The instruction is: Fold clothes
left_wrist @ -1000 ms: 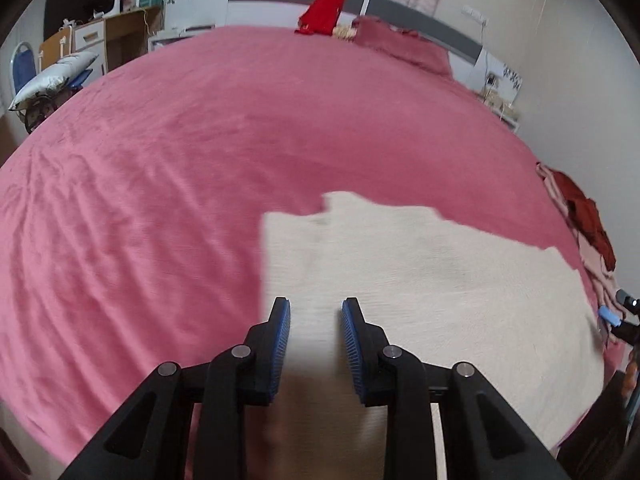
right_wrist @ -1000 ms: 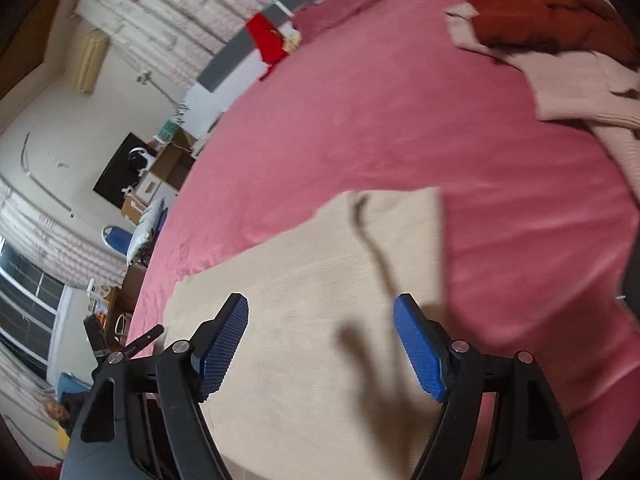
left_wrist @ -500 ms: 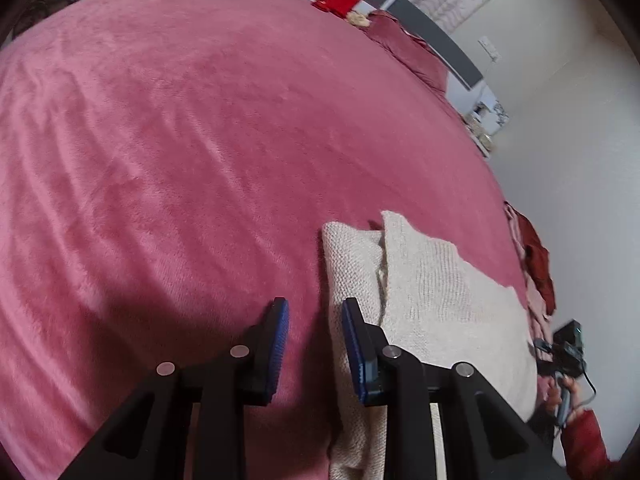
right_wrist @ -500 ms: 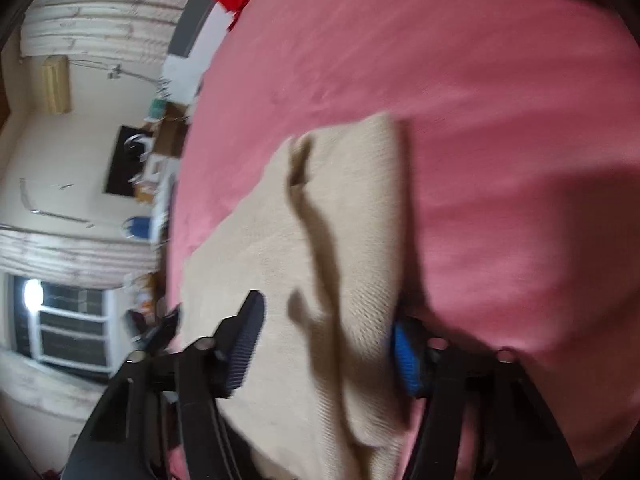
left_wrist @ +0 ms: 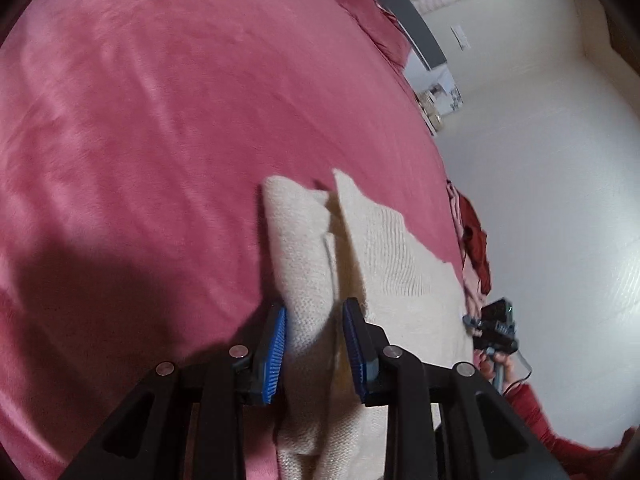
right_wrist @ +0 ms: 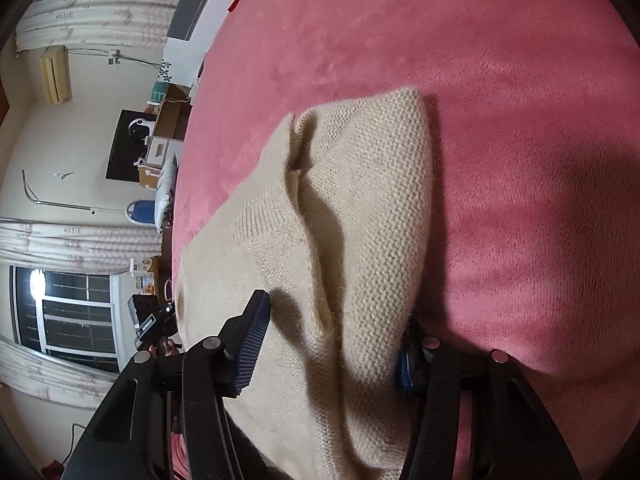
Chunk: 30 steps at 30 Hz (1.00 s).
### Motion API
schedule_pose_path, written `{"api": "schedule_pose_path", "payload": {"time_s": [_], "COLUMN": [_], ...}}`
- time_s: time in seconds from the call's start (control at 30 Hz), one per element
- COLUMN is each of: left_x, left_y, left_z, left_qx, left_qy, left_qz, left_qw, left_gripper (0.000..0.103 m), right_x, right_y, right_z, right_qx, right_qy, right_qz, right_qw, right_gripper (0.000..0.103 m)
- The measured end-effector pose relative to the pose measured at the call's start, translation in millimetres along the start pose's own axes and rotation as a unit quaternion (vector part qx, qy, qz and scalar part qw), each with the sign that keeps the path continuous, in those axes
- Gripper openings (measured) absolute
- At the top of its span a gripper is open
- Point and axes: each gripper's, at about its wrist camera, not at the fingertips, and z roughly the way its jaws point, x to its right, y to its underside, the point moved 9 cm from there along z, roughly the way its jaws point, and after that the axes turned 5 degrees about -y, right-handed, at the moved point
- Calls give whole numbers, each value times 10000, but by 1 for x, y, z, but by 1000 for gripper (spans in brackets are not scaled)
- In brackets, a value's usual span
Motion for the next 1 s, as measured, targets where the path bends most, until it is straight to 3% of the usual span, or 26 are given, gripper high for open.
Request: {"api": "schedule_pose_path", "payload": {"time_s": [0.13,0.23,0.37,0.47,0.6,0.8,0.9,1.0], "left_x": [-2,16,31,33,16,25,33,31], "left_y": [-1,5,16,16,9,22,32,30], "left_z": [-1,0,17,22,-5,3,18,15], "left_qx": [-7,-67,-374,-391,-9,-304,-576,-447], "left_qy": [294,553,404,216,519,611,305,-86], "left_qz": [-316,-66,328,395,-2,189,507,712], "left_qw": [9991,9984,9979,9982,9987,9975,9966,9964], "left_gripper": [28,29,31,31,31,32,32,32], "right_x": [-1,-7,-8,-9,-8,-6,-6,-7], "right_y": [-2,-2,-3,-4,-4,-5,-6,-7], "right_z": [3,3,5,6,6,6,6,7], "right_qx": [-41,-68,-93,-102,-108,-148,-166,-165], "right_qy": [3,-19,-83,-98,-110,-141,-113,-84], "right_qz": [16,26,3,-10,-21,49,58,36], "right_qw": [10000,10000,9999,9999,9999,9998,9998,9998], "right_gripper": [55,56,59,60,63,63,63,63]}}
